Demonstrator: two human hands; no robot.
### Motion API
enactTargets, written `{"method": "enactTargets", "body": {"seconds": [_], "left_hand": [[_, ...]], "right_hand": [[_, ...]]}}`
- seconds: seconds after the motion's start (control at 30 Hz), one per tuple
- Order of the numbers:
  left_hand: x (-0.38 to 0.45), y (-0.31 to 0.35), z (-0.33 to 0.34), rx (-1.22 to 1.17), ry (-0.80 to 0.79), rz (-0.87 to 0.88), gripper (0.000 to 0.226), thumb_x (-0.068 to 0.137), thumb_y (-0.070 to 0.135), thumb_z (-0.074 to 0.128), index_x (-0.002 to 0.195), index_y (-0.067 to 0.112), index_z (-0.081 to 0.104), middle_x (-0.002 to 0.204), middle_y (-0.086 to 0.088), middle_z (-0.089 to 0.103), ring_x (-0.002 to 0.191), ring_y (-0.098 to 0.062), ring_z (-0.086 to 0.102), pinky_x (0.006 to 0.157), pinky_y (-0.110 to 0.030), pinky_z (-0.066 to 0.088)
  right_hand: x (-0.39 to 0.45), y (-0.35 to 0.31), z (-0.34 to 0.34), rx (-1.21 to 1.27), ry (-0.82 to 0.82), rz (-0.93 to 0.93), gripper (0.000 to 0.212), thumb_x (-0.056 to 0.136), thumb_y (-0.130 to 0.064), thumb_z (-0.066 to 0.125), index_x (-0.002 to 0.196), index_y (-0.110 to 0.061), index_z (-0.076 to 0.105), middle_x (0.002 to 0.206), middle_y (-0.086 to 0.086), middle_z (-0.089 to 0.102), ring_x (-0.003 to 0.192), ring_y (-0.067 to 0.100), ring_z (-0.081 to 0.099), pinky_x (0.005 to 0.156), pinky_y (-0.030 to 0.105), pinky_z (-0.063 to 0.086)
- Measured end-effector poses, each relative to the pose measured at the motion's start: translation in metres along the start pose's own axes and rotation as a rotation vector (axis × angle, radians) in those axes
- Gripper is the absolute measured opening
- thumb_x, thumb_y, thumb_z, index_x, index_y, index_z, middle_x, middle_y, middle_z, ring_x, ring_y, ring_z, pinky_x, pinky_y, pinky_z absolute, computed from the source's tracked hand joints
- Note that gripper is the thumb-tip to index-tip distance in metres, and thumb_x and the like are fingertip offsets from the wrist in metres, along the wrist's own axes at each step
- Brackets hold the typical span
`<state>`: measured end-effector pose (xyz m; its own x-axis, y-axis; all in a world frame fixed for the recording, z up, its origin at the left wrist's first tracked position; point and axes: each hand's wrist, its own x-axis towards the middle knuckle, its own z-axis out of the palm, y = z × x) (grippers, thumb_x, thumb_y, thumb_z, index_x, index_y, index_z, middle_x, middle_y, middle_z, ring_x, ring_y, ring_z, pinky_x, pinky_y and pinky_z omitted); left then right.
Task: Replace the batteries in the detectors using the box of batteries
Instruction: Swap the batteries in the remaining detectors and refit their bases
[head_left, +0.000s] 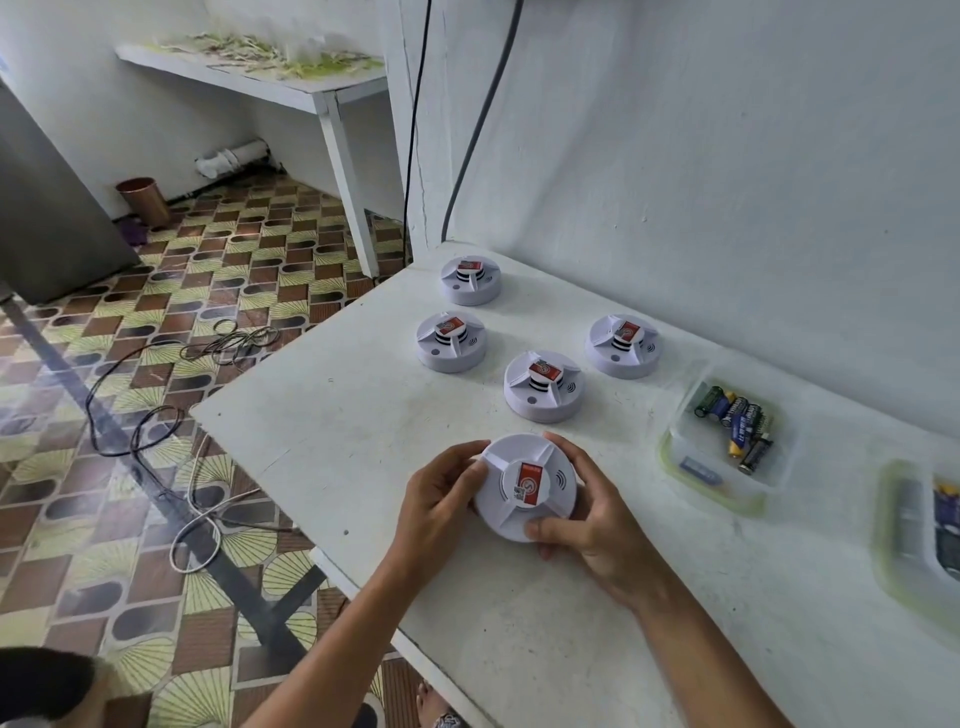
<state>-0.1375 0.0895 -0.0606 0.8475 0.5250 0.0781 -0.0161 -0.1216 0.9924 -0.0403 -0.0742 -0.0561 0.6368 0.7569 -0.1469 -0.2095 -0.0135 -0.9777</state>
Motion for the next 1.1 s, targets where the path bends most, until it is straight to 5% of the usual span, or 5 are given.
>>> {"method": "enactTargets", "body": {"seconds": [0.27,0.4,0.63,0.9,1.1], "left_hand": [[0.0018,0.0006,-0.0009,-0.006,0.013,-0.014,0.033,0.091,0.03,0.053,0.115,0.015,0.068,0.105,0.006,0.074,0.097,-0.014,0.068,0.081,-0.028,0.056],[0.0022,0.0007,-0.0016,-0.008,0.019,-0.024,0.034,0.091,0.032,0.053,0.117,0.015,0.067,0.105,0.004,0.074,0.098,-0.015,0.068,0.082,-0.031,0.055],[0.0027,0.0007,-0.0009,-0.026,0.023,-0.042,0.034,0.09,0.031,0.053,0.117,0.015,0.067,0.105,0.002,0.074,0.098,-0.018,0.068,0.084,-0.037,0.055],[0.0024,0.0015,-0.0015,-0.036,0.022,-0.04,0.034,0.089,0.027,0.056,0.119,0.013,0.065,0.104,0.0,0.075,0.099,-0.019,0.07,0.087,-0.039,0.057],[0.0035,0.0026,-0.0016,-0.05,0.022,-0.04,0.036,0.089,0.026,0.057,0.12,0.01,0.065,0.105,-0.002,0.075,0.099,-0.021,0.07,0.087,-0.04,0.057]], "right_hand": [[0.0037,-0.0044,-0.0006,0.333,-0.062,0.117,0.084,0.064,-0.069,0.073,0.135,-0.031,0.05,0.126,0.01,0.063,0.099,0.027,0.065,0.062,0.036,0.055],[0.0032,-0.0059,-0.003,0.482,-0.003,0.186,0.062,0.086,-0.057,0.045,0.139,-0.026,0.048,0.121,0.013,0.067,0.093,0.027,0.068,0.061,0.036,0.056],[0.0064,-0.0032,-0.004,0.512,-0.03,0.188,0.098,0.052,-0.067,0.081,0.136,-0.026,0.051,0.124,0.016,0.065,0.098,0.03,0.068,0.066,0.04,0.057],[0.0073,-0.0028,-0.0036,0.506,-0.023,0.174,0.093,0.055,-0.063,0.082,0.135,-0.028,0.052,0.124,0.017,0.064,0.106,0.034,0.065,0.078,0.047,0.057],[0.0051,-0.0063,-0.0018,0.453,-0.047,0.126,0.073,0.06,-0.063,0.079,0.123,-0.031,0.064,0.119,0.016,0.066,0.096,0.028,0.067,0.072,0.04,0.057]]}}
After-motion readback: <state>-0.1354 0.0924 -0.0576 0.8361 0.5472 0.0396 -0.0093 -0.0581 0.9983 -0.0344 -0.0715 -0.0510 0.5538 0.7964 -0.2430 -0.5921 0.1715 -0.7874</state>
